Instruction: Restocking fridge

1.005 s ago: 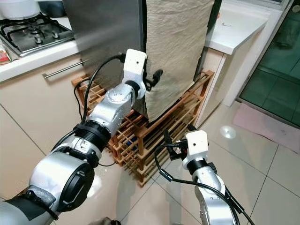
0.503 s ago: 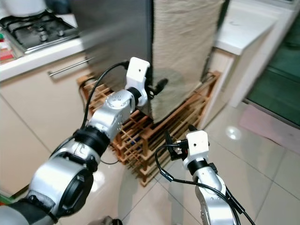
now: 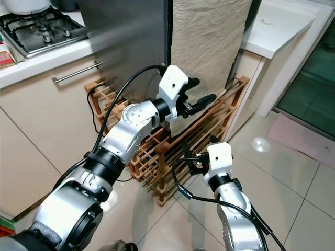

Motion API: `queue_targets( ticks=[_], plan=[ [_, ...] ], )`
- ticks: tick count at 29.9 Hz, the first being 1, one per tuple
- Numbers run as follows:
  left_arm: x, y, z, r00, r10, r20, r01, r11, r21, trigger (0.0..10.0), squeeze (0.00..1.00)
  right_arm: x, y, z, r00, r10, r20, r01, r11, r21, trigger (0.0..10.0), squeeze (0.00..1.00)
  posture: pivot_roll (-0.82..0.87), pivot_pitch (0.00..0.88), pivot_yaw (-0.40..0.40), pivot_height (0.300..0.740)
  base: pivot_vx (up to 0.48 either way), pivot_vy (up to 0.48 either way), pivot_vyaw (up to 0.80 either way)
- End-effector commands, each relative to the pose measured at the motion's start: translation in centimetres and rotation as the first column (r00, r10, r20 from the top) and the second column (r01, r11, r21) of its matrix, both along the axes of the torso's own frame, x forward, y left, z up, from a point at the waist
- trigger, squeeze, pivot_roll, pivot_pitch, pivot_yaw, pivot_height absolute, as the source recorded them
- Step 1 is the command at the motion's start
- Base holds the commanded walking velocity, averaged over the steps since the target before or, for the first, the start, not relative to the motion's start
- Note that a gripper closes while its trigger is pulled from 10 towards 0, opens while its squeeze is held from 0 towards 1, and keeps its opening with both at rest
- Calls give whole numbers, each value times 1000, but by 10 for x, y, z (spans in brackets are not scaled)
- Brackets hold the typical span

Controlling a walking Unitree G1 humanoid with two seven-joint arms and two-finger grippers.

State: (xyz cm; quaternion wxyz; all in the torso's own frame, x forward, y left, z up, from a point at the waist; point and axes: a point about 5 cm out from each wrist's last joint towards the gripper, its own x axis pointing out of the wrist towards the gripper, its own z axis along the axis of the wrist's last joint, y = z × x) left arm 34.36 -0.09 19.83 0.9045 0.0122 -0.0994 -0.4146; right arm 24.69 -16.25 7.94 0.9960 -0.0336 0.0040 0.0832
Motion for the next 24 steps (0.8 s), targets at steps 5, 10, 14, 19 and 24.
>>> queue_targets(
  ticks=[5,10,14,19,24],
  plan=[
    [1,90,-23,918,397,-12,-397,917,-30,10000,0,1,-21,29,974,-180,137,177,984,28,10000,0,-94,0,62,736,0,0,0],
    [-25,134,-62,868,496,7,-494,861,121,10000,0,-10,-25,33,963,-201,178,206,978,-12,10000,0,-83,0,57,736,0,0,0],
    [-55,161,-94,837,546,29,-540,819,195,10000,0,-19,-23,29,963,-199,181,208,977,-34,10000,0,-72,0,57,736,0,0,0],
    [-78,167,-114,818,575,-13,-556,796,238,10000,0,-17,-23,25,965,-211,156,216,976,-12,10000,0,-70,0,49,736,0,0,0],
    [-55,161,-89,787,616,-34,-608,783,132,10000,153,-8,-29,27,960,-230,158,236,971,-20,10000,0,-64,0,38,736,0,-478,150]
  ],
)
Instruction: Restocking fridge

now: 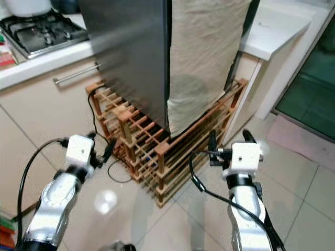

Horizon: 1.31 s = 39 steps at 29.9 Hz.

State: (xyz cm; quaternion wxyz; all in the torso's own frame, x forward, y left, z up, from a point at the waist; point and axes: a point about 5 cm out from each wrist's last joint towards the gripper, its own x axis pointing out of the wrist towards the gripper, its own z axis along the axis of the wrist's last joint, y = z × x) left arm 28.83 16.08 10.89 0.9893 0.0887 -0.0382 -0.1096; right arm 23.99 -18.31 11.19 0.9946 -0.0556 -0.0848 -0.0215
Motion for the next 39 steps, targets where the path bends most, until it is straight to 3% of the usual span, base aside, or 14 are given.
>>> queue_targets(
  ticks=[1,4,5,11,16,20,30,39],
  plan=[
    [2,-2,2,1000,15,-9,-15,1000,-17,10000,153,1,-9,-5,999,-38,-30,38,999,-5,10000,0,-64,0,38,736,0,-472,750],
    [5,-6,4,1000,9,-6,-9,1000,-24,10000,110,3,-10,-4,999,-42,-26,42,999,-15,10000,0,-67,0,39,736,0,-472,735],
    [7,-7,5,1000,8,-7,-8,1000,-24,10000,0,4,-11,-4,999,-45,-25,44,999,-15,10000,0,-67,0,39,736,0,-472,725],
    [18,-7,5,998,25,-54,-27,999,-27,10000,0,7,-5,-7,999,-19,-40,19,1000,-8,10000,0,-72,0,46,736,0,-468,360],
    [27,-2,6,995,81,-51,-79,997,23,10000,0,8,-2,-6,999,-9,-34,8,1000,-20,10000,0,-72,0,46,736,157,0,0],
    [28,-6,17,999,40,-13,-41,998,-39,10000,0,7,-1,-7,999,-2,-33,1,1000,-25,10000,0,-75,0,47,736,157,0,0],
    [35,-12,28,999,27,21,-25,997,-73,10000,0,10,1,-4,1000,11,-15,-12,999,-38,10000,0,-81,0,48,736,320,355,0],
    [35,-31,34,996,-65,53,64,998,21,10000,0,12,4,-4,1000,29,-11,-30,999,-38,10000,0,-79,0,47,736,470,27,0]
  ],
)
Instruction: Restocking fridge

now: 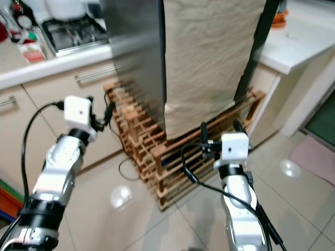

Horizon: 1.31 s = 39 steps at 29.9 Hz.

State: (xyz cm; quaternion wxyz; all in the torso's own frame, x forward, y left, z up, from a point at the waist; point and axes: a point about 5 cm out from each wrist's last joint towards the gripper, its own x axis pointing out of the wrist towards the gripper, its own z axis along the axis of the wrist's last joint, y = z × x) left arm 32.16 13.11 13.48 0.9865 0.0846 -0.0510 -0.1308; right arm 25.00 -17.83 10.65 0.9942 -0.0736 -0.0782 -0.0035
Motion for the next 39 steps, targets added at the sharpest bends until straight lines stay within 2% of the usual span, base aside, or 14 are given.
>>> queue_targets(
  ticks=[1,5,8,12,15,16,17,18,20,23,26,33,34,39],
  plan=[
    [-1,-7,9,997,-53,47,51,997,56,10000,0,2,0,2,1000,-1,6,1,1000,0,10000,0,-80,0,46,736,465,0,0],
    [-3,-12,7,996,-74,42,72,995,64,10000,0,2,-1,1,1000,-4,-2,4,1000,1,10000,0,-82,0,47,732,0,0,0],
    [-1,-13,8,997,-66,31,65,998,26,10000,0,1,-1,0,1000,-2,-4,2,1000,13,10000,0,-86,0,47,717,0,0,0],
    [2,-26,14,990,-138,-26,136,990,-47,10000,0,-1,-2,-2,1000,-10,-10,10,1000,-6,10000,0,-88,0,47,703,0,0,0],
    [2,-42,23,964,-258,-61,251,963,-101,10000,0,-1,-2,-1,1000,-9,-8,9,1000,-4,10000,0,-90,0,49,703,0,0,0],
    [2,-42,23,964,-258,-61,251,963,-101,10000,0,-1,-2,-1,1000,-9,-8,9,1000,-4,10000,0,-90,0,49,703,0,0,0],
    [-1,-53,30,932,-357,-63,348,930,-115,10000,0,0,-2,-1,1000,-8,-6,8,1000,-4,10000,0,-92,0,50,703,0,0,0],
    [-3,-58,35,913,-405,-51,398,911,-111,10000,0,0,-2,-1,1000,-12,-1,12,1000,-17,10000,0,-96,0,50,703,0,0,0],
    [-3,-62,41,895,-444,-38,438,893,-102,10000,0,0,-3,-3,1000,-19,-25,18,1000,-13,10000,0,-99,0,52,703,0,0,0],
    [-1,-60,42,894,-445,-43,439,892,-105,10000,0,1,-4,-1,1000,-20,-11,20,1000,2,10000,0,-104,0,53,694,0,0,0],
    [7,-51,39,920,-387,-64,379,919,-110,10000,0,0,-5,1,1000,-26,-1,26,1000,-6,10000,0,-108,0,49,676,0,0,0],
    [18,-49,43,955,-292,-55,286,954,-92,10000,0,1,-7,2,1000,-28,-3,28,1000,-15,10000,0,-98,0,40,640,0,0,0],
    [25,-52,47,966,-255,-49,251,965,-80,10000,0,3,-7,2,1000,-24,1,24,1000,-15,10000,0,-95,0,39,635,0,0,0],
    [39,-69,64,969,-248,-9,247,966,-71,10000,0,4,-5,4,1000,-23,11,23,1000,-15,10000,0,-101,0,42,635,0,0,0]
  ],
)
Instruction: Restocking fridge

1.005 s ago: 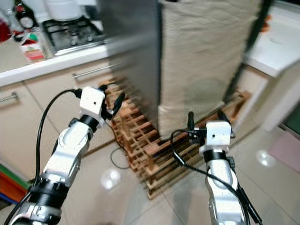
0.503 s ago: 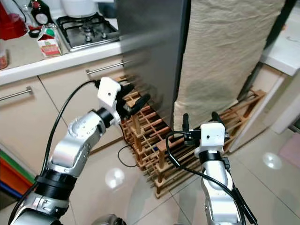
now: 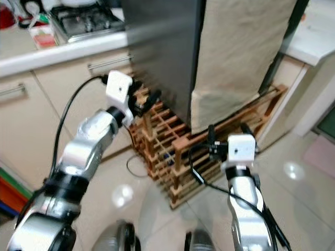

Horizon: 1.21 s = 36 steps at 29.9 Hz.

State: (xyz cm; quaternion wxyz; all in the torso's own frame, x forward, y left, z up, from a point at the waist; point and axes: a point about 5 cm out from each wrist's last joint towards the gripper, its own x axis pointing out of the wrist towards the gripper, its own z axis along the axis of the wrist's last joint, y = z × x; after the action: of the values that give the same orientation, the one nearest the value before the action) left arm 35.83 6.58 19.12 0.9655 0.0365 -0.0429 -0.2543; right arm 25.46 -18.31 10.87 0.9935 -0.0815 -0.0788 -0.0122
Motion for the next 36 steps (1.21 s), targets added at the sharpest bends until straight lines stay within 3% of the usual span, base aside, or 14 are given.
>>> queue_targets(
  ticks=[1,4,8,11,23,32,34,35,36],
  plan=[
    [5,-5,12,999,1,38,-1,1000,-5,10000,0,0,1,3,1000,-4,12,4,1000,-1,10000,0,-105,0,46,635,0,0,0],
    [7,-2,15,999,-9,49,9,1000,2,10000,0,2,1,4,1000,-16,15,16,1000,6,10000,0,-114,0,56,635,0,0,0],
    [1,4,-2,999,-31,28,30,999,26,10000,0,2,-1,6,999,-32,21,32,999,16,10000,0,-113,0,55,635,0,0,-131],
    [-7,-2,-13,997,-67,24,66,997,41,10000,0,1,-2,4,999,-36,9,36,999,15,10000,0,-104,0,50,635,0,0,-638],
    [-20,-1,-24,991,-133,22,133,991,20,10000,0,1,1,2,1000,-28,5,28,1000,10,10000,0,-99,0,50,635,0,0,-769],
    [-18,5,-27,998,-53,36,52,998,27,10000,0,3,2,7,999,-18,31,18,1000,-13,10000,0,-96,0,41,649,0,0,-165],
    [-18,6,-25,999,-34,38,33,999,8,10000,0,3,2,8,999,-18,32,19,1000,-13,10000,0,-96,0,40,654,0,0,0],
    [-17,12,-21,998,45,41,-42,997,-63,10000,0,3,2,8,999,-19,33,19,1000,-15,10000,0,-96,0,40,663,0,0,0],
    [-17,12,-21,998,45,41,-42,997,-63,10000,0,3,2,8,999,-19,33,19,1000,-15,10000,0,-96,0,40,663,0,0,0]
  ],
)
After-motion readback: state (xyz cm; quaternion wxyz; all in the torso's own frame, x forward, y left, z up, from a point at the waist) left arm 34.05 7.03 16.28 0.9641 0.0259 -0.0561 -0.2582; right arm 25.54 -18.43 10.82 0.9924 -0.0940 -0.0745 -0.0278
